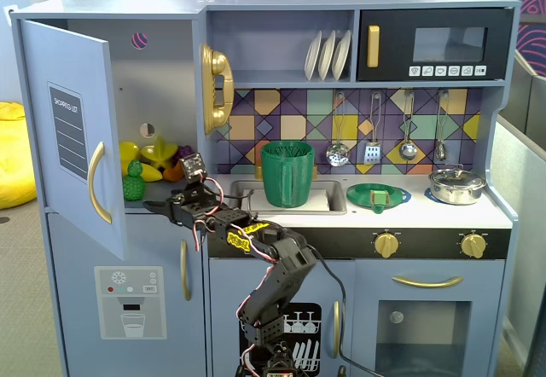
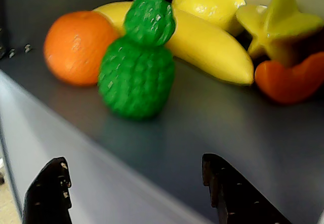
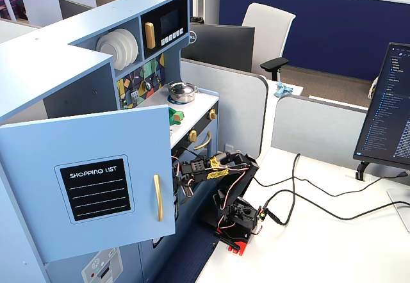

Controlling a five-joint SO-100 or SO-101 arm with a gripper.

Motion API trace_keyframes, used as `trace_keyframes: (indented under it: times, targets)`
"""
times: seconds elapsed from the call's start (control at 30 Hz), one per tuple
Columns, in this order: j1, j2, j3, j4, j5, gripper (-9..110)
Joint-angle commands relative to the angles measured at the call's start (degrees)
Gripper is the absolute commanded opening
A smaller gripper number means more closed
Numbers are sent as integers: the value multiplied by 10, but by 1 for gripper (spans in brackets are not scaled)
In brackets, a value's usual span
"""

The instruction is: Pick up the green pineapple from the left cabinet and place it in the green recipient

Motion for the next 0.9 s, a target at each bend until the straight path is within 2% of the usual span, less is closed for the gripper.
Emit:
trace_keyframes:
  times: [0.0, 0.87]
  targets:
    - [6, -40, -87, -26, 8, 27]
    - [-6, -298, -325, -47, -2, 30]
